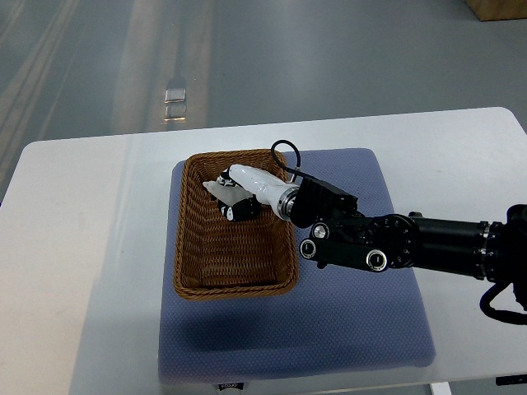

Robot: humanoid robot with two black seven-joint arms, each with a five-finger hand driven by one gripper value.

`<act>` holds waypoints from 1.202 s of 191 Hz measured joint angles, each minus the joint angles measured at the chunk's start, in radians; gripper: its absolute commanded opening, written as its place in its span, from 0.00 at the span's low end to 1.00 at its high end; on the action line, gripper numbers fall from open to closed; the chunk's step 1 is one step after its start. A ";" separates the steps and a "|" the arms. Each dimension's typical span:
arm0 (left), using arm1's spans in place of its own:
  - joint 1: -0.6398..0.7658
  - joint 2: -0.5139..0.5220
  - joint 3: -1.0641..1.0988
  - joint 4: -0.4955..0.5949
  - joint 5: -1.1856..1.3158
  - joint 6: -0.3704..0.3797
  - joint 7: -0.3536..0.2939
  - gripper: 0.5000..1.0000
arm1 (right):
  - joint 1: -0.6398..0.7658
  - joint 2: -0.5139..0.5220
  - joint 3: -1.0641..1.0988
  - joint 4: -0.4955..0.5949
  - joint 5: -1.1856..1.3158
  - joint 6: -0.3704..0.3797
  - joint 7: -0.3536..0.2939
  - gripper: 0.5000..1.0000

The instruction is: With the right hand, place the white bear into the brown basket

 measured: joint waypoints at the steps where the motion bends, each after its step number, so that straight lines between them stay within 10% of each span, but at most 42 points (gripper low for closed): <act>1: 0.000 0.000 0.000 0.000 0.000 0.000 0.000 1.00 | -0.001 0.000 0.000 -0.001 -0.001 0.000 0.000 0.12; 40: 0.000 0.000 0.000 0.000 0.000 0.000 0.000 1.00 | -0.019 0.000 0.000 -0.015 -0.037 -0.003 0.006 0.23; 110: 0.000 0.000 0.000 0.000 0.000 0.000 0.000 1.00 | -0.022 0.000 0.000 -0.015 -0.039 -0.003 0.014 0.71; 230: 0.000 0.000 0.000 0.000 0.000 0.001 0.000 1.00 | 0.059 -0.102 0.164 0.012 -0.019 0.002 0.016 0.72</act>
